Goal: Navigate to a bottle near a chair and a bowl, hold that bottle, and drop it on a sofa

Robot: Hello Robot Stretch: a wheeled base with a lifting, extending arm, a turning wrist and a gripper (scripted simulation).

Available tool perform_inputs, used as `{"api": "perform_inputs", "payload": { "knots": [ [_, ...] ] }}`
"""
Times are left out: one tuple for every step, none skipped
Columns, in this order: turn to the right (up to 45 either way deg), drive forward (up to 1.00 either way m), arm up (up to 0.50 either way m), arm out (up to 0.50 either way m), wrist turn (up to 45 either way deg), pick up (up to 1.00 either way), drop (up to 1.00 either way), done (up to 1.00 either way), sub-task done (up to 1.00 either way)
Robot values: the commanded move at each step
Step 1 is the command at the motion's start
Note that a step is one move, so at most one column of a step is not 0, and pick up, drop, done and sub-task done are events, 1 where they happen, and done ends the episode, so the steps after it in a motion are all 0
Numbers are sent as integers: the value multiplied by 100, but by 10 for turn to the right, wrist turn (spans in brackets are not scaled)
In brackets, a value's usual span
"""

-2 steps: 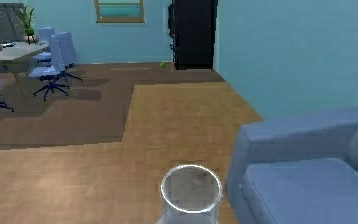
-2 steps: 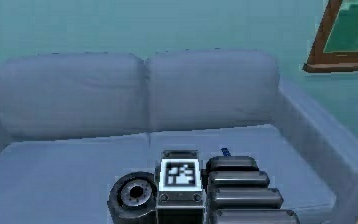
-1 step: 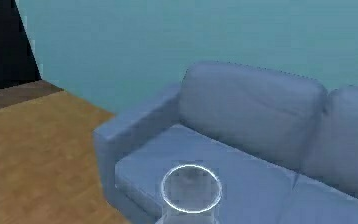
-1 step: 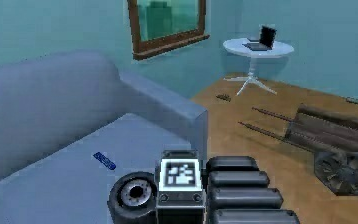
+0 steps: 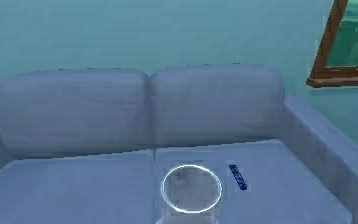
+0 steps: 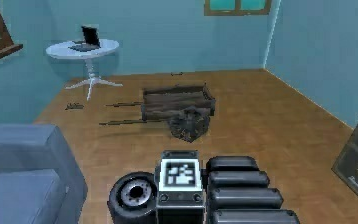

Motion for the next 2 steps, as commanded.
{"api": "perform_inputs", "payload": {
  "knots": [
    [150, 0, 0, 0, 0, 0, 0, 0, 0],
    [-450, 0, 0, 0, 0, 0, 0, 0, 0]
  ]
}}
